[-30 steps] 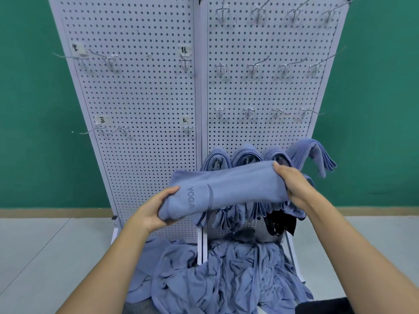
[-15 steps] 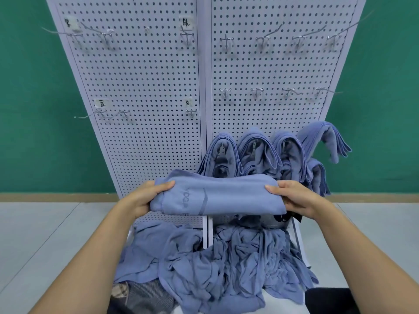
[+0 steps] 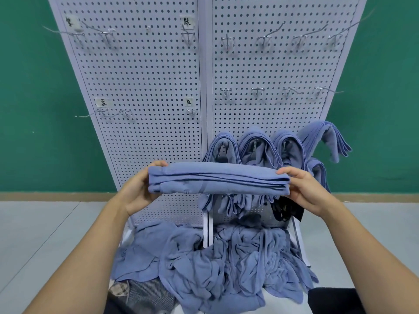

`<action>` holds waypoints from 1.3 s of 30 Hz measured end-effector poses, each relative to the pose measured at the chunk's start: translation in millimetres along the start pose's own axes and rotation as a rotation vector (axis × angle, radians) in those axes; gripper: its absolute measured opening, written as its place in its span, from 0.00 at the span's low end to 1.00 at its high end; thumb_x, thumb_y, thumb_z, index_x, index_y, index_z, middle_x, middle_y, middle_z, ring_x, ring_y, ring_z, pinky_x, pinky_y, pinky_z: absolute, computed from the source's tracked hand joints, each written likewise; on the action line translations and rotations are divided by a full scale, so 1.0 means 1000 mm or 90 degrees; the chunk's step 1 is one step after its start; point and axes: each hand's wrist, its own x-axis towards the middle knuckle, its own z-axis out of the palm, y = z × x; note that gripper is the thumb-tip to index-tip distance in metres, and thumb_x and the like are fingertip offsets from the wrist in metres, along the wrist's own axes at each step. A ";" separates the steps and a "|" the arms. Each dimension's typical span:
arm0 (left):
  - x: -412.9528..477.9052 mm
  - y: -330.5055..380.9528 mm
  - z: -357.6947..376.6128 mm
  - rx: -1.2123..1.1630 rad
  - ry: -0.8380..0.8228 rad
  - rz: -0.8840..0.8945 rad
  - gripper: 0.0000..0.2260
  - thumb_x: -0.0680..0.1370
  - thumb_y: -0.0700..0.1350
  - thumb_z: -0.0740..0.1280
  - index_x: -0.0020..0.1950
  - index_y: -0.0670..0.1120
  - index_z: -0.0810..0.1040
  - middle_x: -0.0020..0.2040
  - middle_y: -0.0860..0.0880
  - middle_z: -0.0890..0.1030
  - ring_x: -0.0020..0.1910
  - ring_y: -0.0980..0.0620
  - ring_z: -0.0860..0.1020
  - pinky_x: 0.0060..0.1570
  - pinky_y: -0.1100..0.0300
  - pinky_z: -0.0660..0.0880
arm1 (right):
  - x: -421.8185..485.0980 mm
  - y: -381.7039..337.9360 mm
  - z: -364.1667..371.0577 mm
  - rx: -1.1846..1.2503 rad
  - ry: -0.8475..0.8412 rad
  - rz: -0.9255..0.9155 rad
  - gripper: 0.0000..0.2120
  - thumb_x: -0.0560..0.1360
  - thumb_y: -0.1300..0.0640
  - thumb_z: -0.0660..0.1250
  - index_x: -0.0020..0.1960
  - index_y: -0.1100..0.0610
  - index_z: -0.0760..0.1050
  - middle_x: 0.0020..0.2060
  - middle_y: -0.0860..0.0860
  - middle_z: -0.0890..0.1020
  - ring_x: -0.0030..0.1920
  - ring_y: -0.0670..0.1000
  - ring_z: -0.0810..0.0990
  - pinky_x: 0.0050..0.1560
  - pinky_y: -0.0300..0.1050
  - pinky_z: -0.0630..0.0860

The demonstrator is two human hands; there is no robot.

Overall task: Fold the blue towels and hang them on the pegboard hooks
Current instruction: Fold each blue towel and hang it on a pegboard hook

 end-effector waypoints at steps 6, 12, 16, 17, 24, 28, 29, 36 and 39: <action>0.004 -0.001 0.001 0.102 0.015 0.004 0.21 0.78 0.62 0.55 0.38 0.46 0.72 0.43 0.47 0.78 0.37 0.48 0.75 0.35 0.56 0.69 | -0.007 -0.005 0.007 -0.032 0.051 -0.010 0.18 0.79 0.64 0.54 0.38 0.54 0.77 0.47 0.59 0.77 0.43 0.57 0.72 0.41 0.50 0.69; 0.014 -0.019 0.027 0.319 0.196 0.074 0.18 0.69 0.47 0.77 0.37 0.48 0.66 0.35 0.49 0.74 0.32 0.51 0.71 0.28 0.61 0.64 | -0.009 -0.010 0.013 -0.177 0.067 -0.004 0.05 0.78 0.54 0.64 0.44 0.53 0.72 0.39 0.51 0.75 0.39 0.53 0.74 0.39 0.46 0.74; 0.019 -0.023 0.031 0.322 0.225 0.064 0.14 0.72 0.41 0.75 0.40 0.47 0.68 0.40 0.48 0.73 0.35 0.49 0.70 0.30 0.58 0.65 | -0.014 -0.025 0.017 -0.164 0.125 -0.035 0.06 0.78 0.63 0.65 0.47 0.53 0.72 0.37 0.54 0.74 0.31 0.50 0.76 0.28 0.42 0.75; 0.020 -0.024 0.033 0.310 0.226 0.057 0.13 0.72 0.40 0.74 0.40 0.47 0.69 0.41 0.48 0.74 0.36 0.49 0.71 0.30 0.58 0.66 | -0.016 -0.031 0.019 -0.145 0.135 -0.043 0.06 0.78 0.63 0.65 0.47 0.53 0.73 0.39 0.53 0.76 0.31 0.49 0.77 0.28 0.40 0.74; 0.022 -0.042 0.054 0.238 0.210 -0.100 0.10 0.75 0.30 0.66 0.53 0.42 0.76 0.50 0.41 0.78 0.41 0.48 0.77 0.38 0.57 0.76 | -0.023 -0.103 0.046 -0.018 0.113 -0.083 0.04 0.78 0.64 0.64 0.50 0.57 0.75 0.41 0.54 0.76 0.28 0.47 0.78 0.29 0.38 0.77; 0.023 -0.043 0.090 0.295 0.213 -0.058 0.09 0.77 0.37 0.67 0.54 0.47 0.77 0.58 0.45 0.78 0.55 0.47 0.77 0.55 0.52 0.76 | -0.024 -0.140 0.066 -0.050 0.106 -0.103 0.02 0.78 0.63 0.64 0.49 0.57 0.74 0.42 0.54 0.74 0.24 0.46 0.76 0.31 0.39 0.80; 0.023 -0.041 0.105 0.313 0.194 -0.030 0.09 0.77 0.39 0.68 0.55 0.48 0.77 0.58 0.47 0.78 0.56 0.48 0.77 0.57 0.53 0.75 | -0.025 -0.145 0.070 -0.075 0.106 -0.109 0.02 0.78 0.62 0.65 0.50 0.58 0.74 0.43 0.53 0.73 0.24 0.45 0.76 0.33 0.40 0.81; 0.027 -0.033 0.222 0.364 0.046 0.134 0.29 0.72 0.55 0.72 0.69 0.52 0.64 0.63 0.56 0.71 0.64 0.53 0.70 0.57 0.59 0.70 | -0.026 -0.161 0.080 -0.085 0.146 -0.140 0.01 0.77 0.62 0.66 0.47 0.59 0.73 0.46 0.54 0.72 0.31 0.49 0.78 0.35 0.40 0.81; 0.035 -0.042 0.245 0.418 0.080 0.166 0.38 0.72 0.52 0.74 0.75 0.50 0.57 0.71 0.52 0.67 0.68 0.49 0.69 0.63 0.53 0.71 | -0.029 -0.167 0.073 -0.013 0.152 -0.158 0.02 0.78 0.63 0.65 0.48 0.61 0.72 0.46 0.54 0.70 0.37 0.51 0.76 0.36 0.39 0.80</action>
